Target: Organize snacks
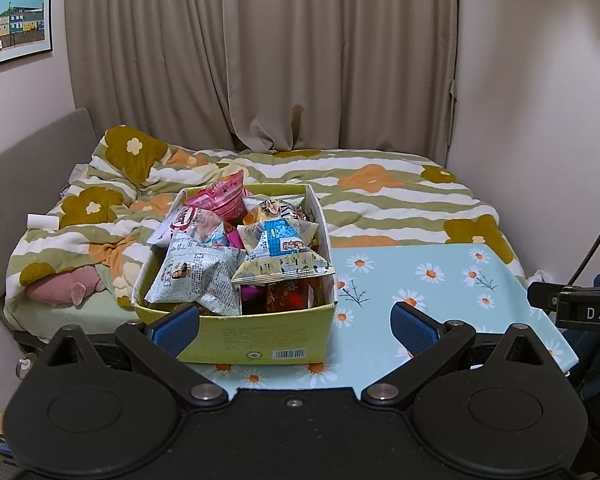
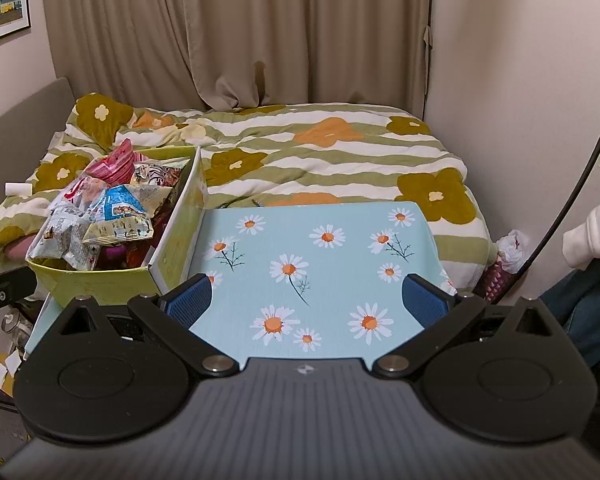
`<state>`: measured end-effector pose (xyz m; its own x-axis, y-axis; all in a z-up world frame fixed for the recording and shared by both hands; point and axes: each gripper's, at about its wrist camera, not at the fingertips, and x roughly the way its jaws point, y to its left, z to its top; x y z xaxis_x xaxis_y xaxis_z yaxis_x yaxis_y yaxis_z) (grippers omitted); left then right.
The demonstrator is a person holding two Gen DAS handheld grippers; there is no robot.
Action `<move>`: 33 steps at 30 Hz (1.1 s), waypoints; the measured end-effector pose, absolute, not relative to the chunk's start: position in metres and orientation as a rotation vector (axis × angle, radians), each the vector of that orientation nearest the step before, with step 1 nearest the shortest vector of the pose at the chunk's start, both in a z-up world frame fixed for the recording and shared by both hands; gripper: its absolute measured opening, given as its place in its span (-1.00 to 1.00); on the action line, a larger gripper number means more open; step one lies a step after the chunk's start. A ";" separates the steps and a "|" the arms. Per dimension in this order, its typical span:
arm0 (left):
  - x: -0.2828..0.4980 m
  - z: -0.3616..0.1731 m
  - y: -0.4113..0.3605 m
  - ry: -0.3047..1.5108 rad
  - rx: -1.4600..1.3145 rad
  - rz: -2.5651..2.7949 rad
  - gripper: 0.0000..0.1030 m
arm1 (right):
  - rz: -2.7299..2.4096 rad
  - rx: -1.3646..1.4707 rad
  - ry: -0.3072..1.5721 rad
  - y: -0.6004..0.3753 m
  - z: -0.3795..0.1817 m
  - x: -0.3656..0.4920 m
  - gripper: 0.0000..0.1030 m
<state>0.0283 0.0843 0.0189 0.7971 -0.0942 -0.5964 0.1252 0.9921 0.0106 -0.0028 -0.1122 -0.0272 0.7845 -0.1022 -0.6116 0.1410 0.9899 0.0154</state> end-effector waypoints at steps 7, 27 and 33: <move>0.029 0.019 0.084 0.637 0.049 -0.118 1.00 | -0.131 0.061 0.656 -0.113 -0.027 -0.002 1.00; 0.029 0.023 0.084 0.574 0.058 -0.096 1.00 | -0.130 0.059 0.655 -0.113 -0.027 0.001 1.00; 0.030 0.023 0.088 0.577 0.044 -0.098 1.00 | -0.130 0.060 0.655 -0.113 -0.027 0.002 1.00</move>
